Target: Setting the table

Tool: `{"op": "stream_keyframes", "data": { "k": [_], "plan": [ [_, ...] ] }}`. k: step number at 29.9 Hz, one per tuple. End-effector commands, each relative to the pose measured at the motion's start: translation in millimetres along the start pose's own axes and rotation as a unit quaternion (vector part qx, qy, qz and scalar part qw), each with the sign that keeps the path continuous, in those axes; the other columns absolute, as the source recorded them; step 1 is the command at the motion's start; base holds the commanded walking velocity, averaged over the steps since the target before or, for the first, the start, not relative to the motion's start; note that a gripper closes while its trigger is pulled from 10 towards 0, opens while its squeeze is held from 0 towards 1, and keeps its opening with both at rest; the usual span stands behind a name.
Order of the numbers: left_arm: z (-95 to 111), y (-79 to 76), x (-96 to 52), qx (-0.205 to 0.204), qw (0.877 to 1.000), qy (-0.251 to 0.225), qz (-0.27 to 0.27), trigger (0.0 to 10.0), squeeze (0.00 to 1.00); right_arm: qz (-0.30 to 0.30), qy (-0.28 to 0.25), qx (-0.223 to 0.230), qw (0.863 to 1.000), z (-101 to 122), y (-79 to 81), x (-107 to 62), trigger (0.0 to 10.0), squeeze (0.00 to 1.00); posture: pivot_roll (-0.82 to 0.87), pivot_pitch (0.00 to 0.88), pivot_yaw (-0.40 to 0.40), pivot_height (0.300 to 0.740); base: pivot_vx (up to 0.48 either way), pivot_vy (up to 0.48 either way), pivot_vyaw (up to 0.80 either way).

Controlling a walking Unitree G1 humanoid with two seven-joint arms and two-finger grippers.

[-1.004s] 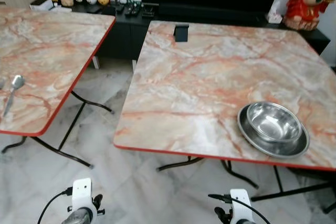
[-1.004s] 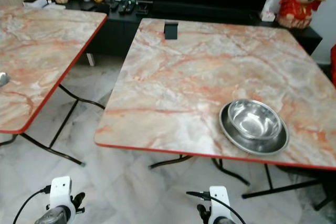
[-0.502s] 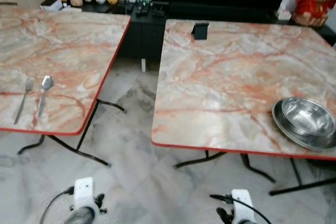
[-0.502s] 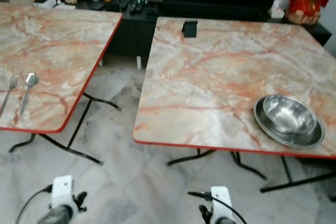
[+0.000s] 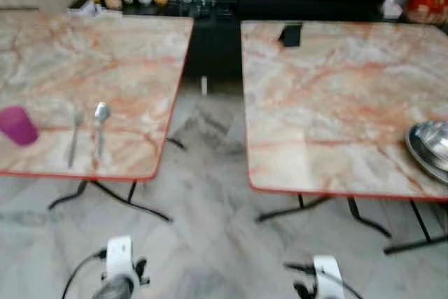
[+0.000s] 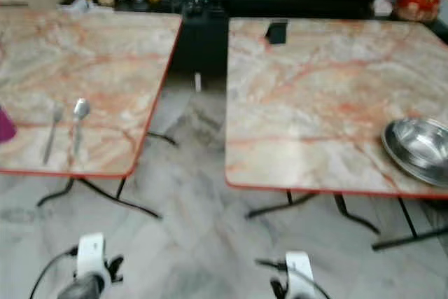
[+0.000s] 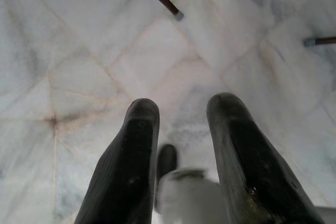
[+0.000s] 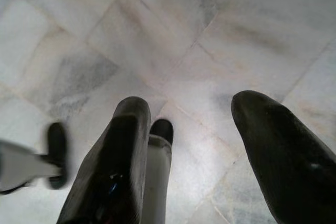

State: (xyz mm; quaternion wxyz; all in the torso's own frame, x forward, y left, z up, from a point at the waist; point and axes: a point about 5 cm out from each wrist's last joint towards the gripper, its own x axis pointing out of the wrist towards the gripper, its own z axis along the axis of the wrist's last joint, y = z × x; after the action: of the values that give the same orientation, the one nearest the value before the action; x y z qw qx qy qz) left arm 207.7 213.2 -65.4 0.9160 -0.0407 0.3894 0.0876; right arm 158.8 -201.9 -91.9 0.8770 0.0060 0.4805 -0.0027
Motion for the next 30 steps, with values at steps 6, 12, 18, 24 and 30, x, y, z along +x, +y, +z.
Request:
{"op": "stream_keyframes", "data": {
  "k": [6, 12, 18, 24, 30],
  "plan": [
    [-1.8, 8.0, -0.9, 0.002, 1.0, 0.006, 0.011, 10.0, 0.0, 0.008, -0.012, 0.003, 1.0, 5.1, 6.2, 1.5, 10.0, 0.0, 0.03, 0.0, -0.055, 0.74, 0.0, 0.347, 0.0],
    [-0.3, 8.9, -0.7, 0.007, 1.0, 0.006, 0.009, 10.0, 0.0, 0.008, -0.011, 0.002, 1.0, 4.3, 6.8, 1.5, 10.0, 0.0, 0.03, 0.0, -0.052, 0.74, 0.0, 0.347, 0.0],
    [1.4, 8.5, -0.2, 0.009, 1.0, 0.003, 0.008, 10.0, 0.0, 0.008, -0.01, 0.002, 1.0, 3.9, 7.0, 1.5, 10.0, 0.0, 0.03, 0.0, -0.055, 0.74, 0.0, 0.344, 0.0],
    [2.4, 7.2, 0.1, 0.01, 1.0, 0.002, 0.008, 10.0, 0.0, 0.008, -0.009, 0.002, 1.0, 3.4, 6.8, 1.4, 10.0, 0.0, 0.04, 0.0, -0.056, 0.74, 0.0, 0.347, 0.0],
    [3.9, 7.3, 0.4, 0.012, 1.0, 0.0, 0.007, 10.0, 0.0, 0.005, -0.01, 0.005, 1.0, 3.6, 6.8, 1.5, 10.0, 0.0, 0.04, 0.0, -0.055, 0.74, 0.0, 0.346, 0.0]
  ]
}}
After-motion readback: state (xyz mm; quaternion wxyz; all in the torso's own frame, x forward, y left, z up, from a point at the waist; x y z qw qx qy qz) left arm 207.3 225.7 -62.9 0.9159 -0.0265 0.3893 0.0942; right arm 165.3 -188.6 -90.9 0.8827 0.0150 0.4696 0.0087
